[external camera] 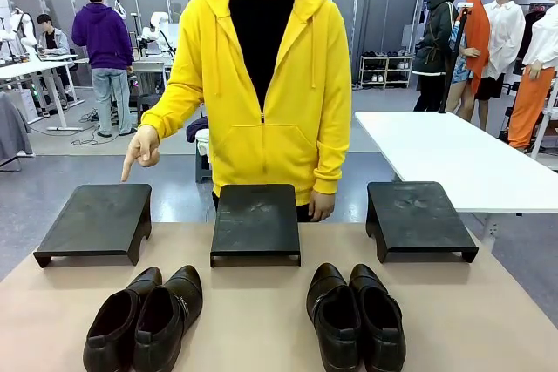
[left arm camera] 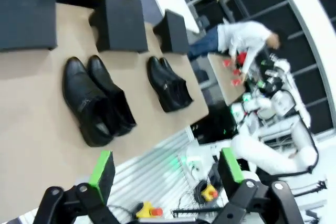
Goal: Place the shoes on the stand as instructed by the person.
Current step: Pick up one pair of Shoes and place it on the Shoes Stand indicated by the person.
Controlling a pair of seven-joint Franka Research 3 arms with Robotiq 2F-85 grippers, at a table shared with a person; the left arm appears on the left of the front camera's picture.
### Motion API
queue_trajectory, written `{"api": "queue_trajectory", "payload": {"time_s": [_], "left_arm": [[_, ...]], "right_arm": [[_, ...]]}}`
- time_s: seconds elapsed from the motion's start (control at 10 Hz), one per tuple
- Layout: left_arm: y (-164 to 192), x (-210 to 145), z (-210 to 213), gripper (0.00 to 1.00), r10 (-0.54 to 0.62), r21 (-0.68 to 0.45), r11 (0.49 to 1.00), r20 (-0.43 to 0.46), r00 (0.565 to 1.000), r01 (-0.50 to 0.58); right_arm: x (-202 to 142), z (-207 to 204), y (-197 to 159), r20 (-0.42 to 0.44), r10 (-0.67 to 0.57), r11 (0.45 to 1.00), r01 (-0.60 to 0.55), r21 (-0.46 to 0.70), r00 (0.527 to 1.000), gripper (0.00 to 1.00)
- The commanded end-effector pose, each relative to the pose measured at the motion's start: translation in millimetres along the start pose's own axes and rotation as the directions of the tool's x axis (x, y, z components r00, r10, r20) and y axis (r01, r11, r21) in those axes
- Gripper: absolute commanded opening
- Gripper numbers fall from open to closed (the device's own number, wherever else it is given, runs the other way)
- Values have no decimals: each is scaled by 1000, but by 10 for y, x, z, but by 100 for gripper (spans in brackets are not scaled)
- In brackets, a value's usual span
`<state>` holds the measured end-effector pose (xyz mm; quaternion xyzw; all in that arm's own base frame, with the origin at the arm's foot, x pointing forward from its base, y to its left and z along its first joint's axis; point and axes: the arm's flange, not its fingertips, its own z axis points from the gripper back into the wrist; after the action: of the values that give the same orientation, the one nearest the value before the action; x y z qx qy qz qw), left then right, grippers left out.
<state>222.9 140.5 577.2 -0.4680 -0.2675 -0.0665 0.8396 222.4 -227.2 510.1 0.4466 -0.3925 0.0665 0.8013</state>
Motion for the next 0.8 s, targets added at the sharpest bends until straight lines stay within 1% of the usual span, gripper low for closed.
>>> {"api": "queue_trajectory", "payload": {"time_s": [0.0, 0.1, 0.2, 0.3, 0.4, 0.5, 0.7], "left_arm": [[-410, 414, -368, 100, -25, 53, 998, -176, 984, 35], [-670, 583, -673, 100, -42, 105, 992, -267, 963, 72], [-972, 703, -1010, 100, -81, 128, 983, -346, 935, 133], [-1207, 745, -1294, 100, -94, 149, 976, -373, 923, 159], [-1355, 719, -1580, 100, -46, 258, 953, -386, 921, 156], [-1432, 643, -1845, 100, -16, 369, 912, -401, 916, 177], [-1444, 413, -2327, 100, 38, 536, 814, -430, 902, 222]], "right_arm": [[11, 12, -1, 10, 21, 1000, -21, 6, 1000, 100], [11, 12, -1, 10, 21, 1000, -21, 6, 1000, 100], [11, 12, -1, 10, 21, 1000, -21, 6, 1000, 100], [11, 12, -1, 10, 21, 1000, -21, 6, 1000, 100], [11, 12, -1, 10, 21, 1000, -21, 6, 1000, 100], [11, 12, -1, 10, 21, 1000, -21, 6, 1000, 100], [11, 12, -1, 10, 21, 1000, -21, 6, 1000, 100]]}}
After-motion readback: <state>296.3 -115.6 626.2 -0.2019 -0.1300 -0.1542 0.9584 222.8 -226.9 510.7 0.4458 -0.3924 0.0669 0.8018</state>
